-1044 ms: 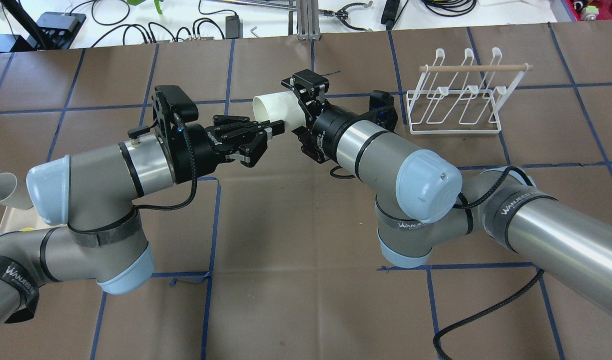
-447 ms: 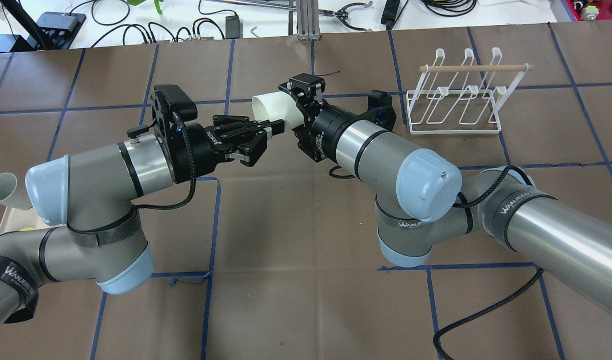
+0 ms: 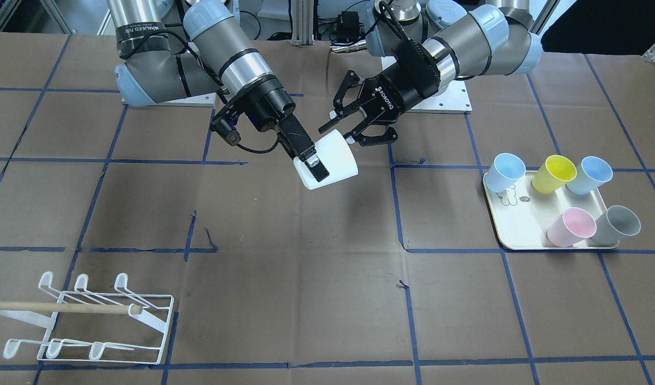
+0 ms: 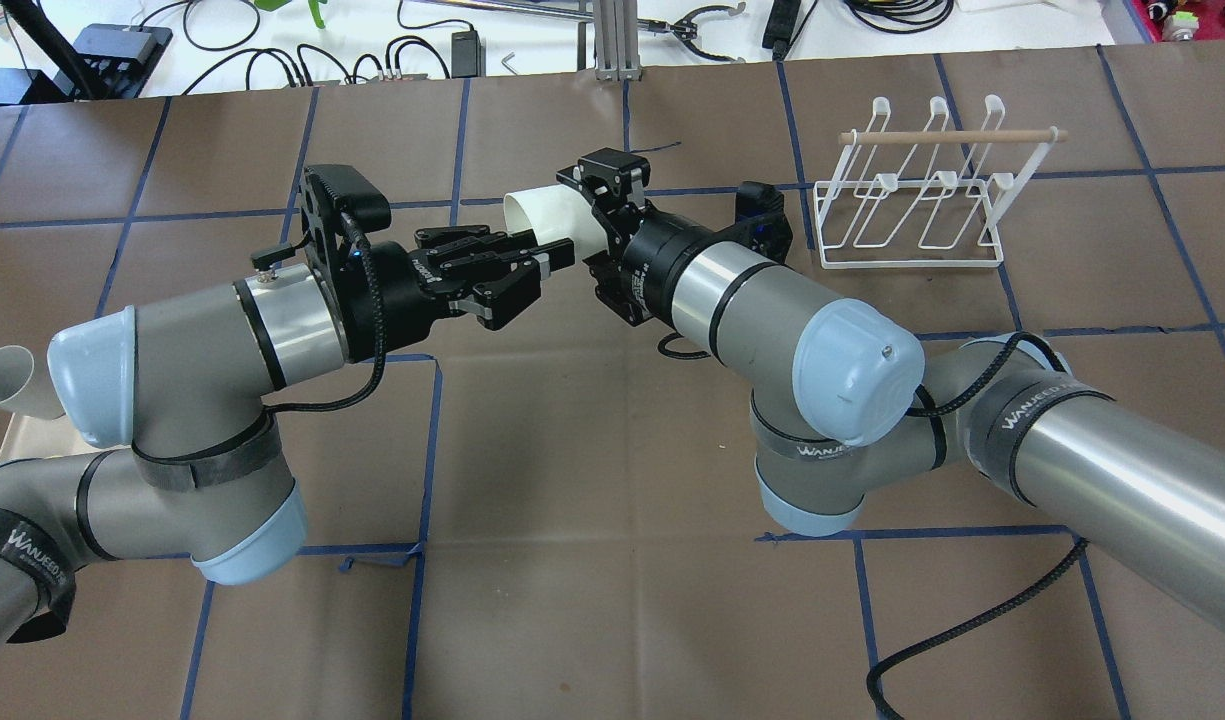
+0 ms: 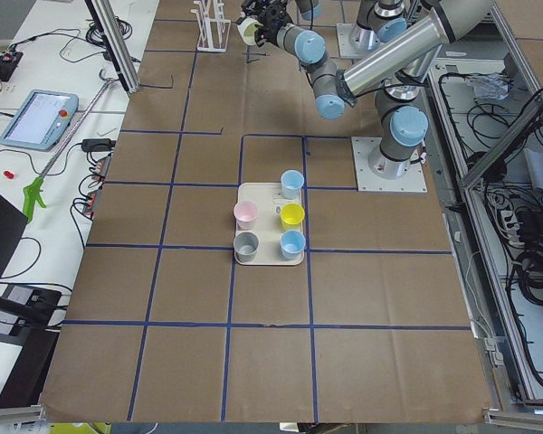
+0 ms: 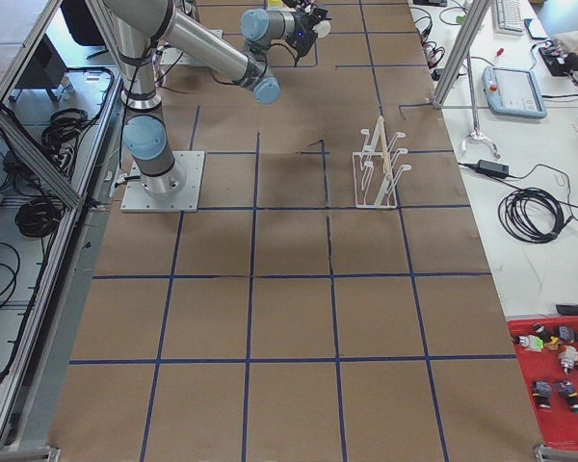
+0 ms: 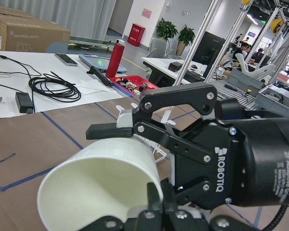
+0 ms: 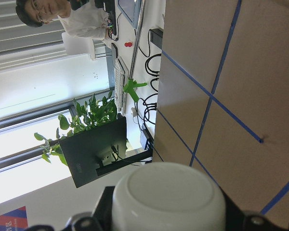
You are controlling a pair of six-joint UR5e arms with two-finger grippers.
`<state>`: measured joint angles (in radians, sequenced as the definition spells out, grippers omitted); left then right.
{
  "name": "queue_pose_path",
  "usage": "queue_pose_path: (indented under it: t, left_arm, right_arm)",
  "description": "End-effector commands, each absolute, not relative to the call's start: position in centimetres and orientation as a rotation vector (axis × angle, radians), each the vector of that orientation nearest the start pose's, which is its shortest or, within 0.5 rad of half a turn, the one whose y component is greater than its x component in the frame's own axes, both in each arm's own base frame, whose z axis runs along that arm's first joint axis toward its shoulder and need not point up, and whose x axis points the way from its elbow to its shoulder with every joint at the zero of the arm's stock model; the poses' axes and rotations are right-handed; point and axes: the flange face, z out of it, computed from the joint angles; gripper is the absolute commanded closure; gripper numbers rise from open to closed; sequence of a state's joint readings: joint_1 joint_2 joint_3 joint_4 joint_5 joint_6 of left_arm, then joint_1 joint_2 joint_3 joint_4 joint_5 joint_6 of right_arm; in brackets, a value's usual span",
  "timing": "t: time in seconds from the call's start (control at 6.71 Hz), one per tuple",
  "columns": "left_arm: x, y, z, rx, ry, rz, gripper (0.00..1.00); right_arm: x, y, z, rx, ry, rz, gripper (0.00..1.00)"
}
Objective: Transfer IKEA cup to right arm and place on rack
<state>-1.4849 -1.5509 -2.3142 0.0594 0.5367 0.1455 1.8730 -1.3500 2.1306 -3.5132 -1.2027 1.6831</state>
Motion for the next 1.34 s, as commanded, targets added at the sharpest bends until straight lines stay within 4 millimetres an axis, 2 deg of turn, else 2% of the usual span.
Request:
queue_pose_path:
  t: [0.0, 0.3, 0.45, 0.6, 0.75, 0.89, 1.04, 1.19]
  left_arm:
    - [-18.5, -40.5, 37.6, -0.566, -1.968, 1.068, 0.01]
    - [-17.4, -40.5, 38.3, -0.538, -1.984, 1.098, 0.01]
    - [-14.9, -41.4, 38.2, -0.452, -2.063, 1.153, 0.01]
    - [-12.0, -42.2, 38.6, -0.354, -2.095, 1.189, 0.01]
    - [-9.8, -42.6, 39.3, -0.295, -2.119, 1.224, 0.01]
    - [-8.6, -43.8, 39.0, -0.225, -2.191, 1.208, 0.01]
    - [-7.1, -46.1, 40.0, -0.072, -2.346, 1.203, 0.01]
    - [-6.4, -48.0, 41.7, 0.015, -2.432, 1.123, 0.01]
  right_arm:
    - [30.9, -42.5, 35.5, 1.064, 1.661, -0.398, 0.68]
    - [30.3, -44.3, 35.6, 1.071, 1.646, -0.439, 0.7]
    - [29.2, -45.7, 35.3, 1.085, 1.642, -0.466, 0.73]
    - [26.8, -47.7, 35.8, 1.029, 1.683, -0.589, 0.76]
    - [24.3, -49.5, 36.4, 0.961, 1.734, -0.72, 0.83]
    - [22.1, -51.0, 36.7, 0.894, 1.788, -0.838, 0.86]
    - [19.2, -53.2, 36.4, 0.834, 1.887, -1.045, 0.86]
    - [17.2, -55.2, 35.8, 0.709, 2.029, -1.245, 0.9]
